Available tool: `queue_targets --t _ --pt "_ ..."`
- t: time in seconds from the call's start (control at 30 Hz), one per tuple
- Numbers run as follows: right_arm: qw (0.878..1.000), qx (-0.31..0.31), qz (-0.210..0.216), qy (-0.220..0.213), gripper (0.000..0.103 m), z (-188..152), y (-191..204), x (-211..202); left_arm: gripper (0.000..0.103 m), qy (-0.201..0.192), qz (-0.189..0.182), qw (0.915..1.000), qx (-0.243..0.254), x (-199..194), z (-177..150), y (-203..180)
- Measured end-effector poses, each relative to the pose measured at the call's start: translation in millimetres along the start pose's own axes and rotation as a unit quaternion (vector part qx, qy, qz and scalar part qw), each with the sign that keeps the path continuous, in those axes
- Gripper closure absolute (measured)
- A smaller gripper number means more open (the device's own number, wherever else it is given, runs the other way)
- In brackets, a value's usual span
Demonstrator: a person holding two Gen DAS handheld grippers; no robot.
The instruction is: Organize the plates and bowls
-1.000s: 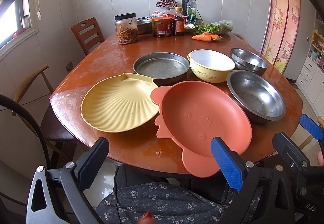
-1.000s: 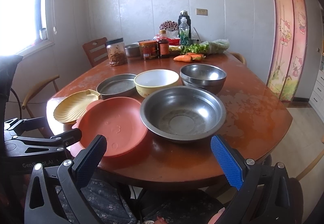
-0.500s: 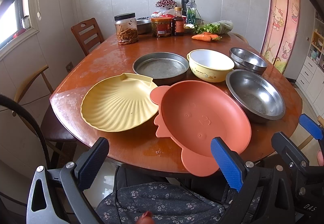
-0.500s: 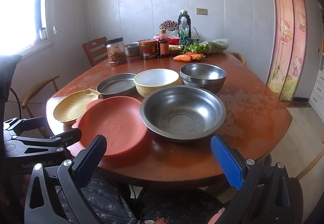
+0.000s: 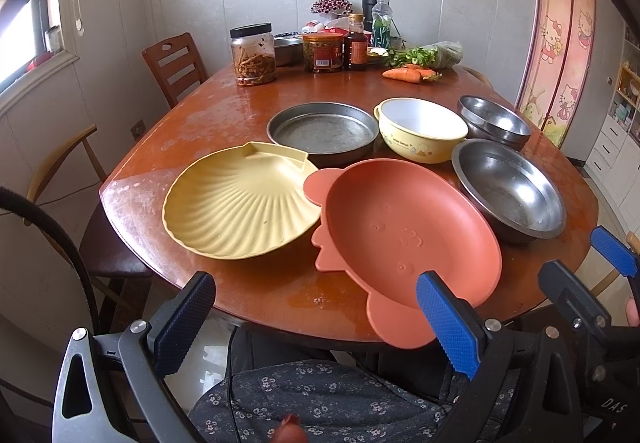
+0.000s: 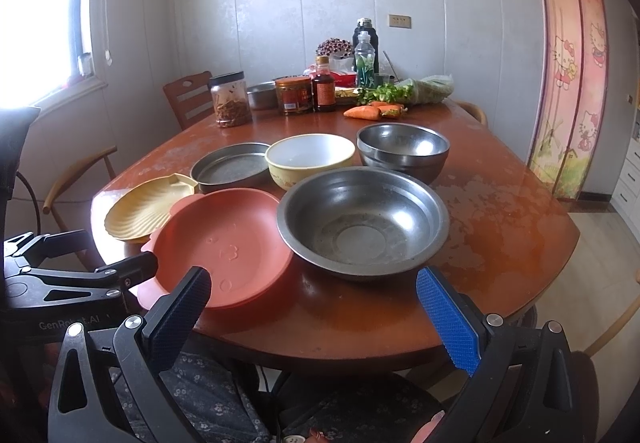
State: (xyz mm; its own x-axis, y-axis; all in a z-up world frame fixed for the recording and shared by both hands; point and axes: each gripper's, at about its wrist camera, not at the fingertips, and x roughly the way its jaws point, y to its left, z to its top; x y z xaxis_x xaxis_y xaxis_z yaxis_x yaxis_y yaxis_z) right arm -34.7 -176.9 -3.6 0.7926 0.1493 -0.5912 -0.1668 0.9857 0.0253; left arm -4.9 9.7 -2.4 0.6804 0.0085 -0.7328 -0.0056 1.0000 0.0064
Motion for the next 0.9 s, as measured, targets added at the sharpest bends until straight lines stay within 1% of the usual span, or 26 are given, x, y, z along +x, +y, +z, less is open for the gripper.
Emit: queue_targets --t 0.1,0.23,0.3,0.4,0.5,0.6,0.73,0.8,0.83,0.9 --pt "1.000 -0.005 0.004 -0.005 0.000 3 2 0 0.002 0.001 0.000 0.9999 -0.013 1 2 11" --pt "1.000 -0.016 0.021 -0.015 0.000 14 10 1 0.002 -0.005 0.000 0.9993 -0.037 -1 7 32" --pt "0.999 -0.027 0.036 -0.023 0.000 22 16 2 0.002 -0.005 0.000 0.9986 -0.052 0 9 45" --pt "0.997 -0.045 0.058 -0.032 0.000 36 27 7 0.002 -0.004 0.014 0.9967 -0.080 3 13 72" --pt "0.993 -0.069 0.093 -0.024 0.000 52 46 20 0.002 0.000 0.032 0.9948 -0.096 7 15 93" --pt "0.989 -0.096 0.114 -0.009 0.000 66 67 37 0.002 -0.001 0.041 0.9931 -0.110 10 18 111" --pt "0.979 -0.118 0.158 0.051 0.000 84 96 70 0.002 0.009 0.042 0.9920 -0.119 21 24 131" --pt "0.974 -0.141 0.152 0.087 0.000 88 112 89 0.002 0.018 0.040 0.9917 -0.121 30 27 139" --pt "0.969 -0.153 0.159 0.108 0.000 90 121 102 0.002 0.022 0.040 0.9914 -0.123 34 28 142" --pt "0.967 -0.144 0.167 0.125 0.000 91 125 113 0.002 0.026 0.036 0.9916 -0.121 41 30 146"
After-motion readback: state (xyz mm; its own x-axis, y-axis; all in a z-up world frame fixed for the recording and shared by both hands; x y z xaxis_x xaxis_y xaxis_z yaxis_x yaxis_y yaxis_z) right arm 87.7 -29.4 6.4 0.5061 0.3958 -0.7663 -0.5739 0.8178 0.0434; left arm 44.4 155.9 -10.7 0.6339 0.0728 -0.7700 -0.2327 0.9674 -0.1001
